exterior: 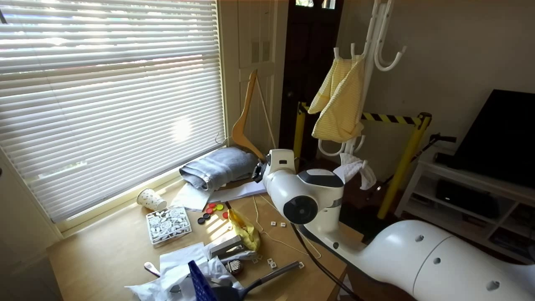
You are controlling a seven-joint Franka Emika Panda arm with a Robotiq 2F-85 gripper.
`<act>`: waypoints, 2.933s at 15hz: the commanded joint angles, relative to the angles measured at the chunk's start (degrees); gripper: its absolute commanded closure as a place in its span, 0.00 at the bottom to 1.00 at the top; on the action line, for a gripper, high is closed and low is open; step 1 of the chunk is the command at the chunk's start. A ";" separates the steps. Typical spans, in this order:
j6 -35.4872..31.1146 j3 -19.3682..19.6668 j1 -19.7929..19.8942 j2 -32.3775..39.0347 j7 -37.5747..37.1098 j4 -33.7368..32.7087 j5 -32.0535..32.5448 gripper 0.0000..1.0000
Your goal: Hang the brown coat hanger high up on the coat rack
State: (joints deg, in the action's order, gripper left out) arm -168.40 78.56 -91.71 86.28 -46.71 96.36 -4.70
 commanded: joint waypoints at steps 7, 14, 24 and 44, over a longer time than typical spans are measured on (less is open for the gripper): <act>8.90 4.46 -7.50 -0.56 -27.78 7.22 24.31 0.94; 3.35 6.71 -9.62 -0.57 -39.38 17.27 21.70 0.94; 0.50 9.44 -10.52 -0.59 -41.68 20.54 22.67 0.78; 20.01 36.95 -7.25 -0.97 -75.60 20.20 35.13 0.94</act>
State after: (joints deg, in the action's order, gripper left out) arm -144.75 111.76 -99.25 85.31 -116.43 113.93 30.94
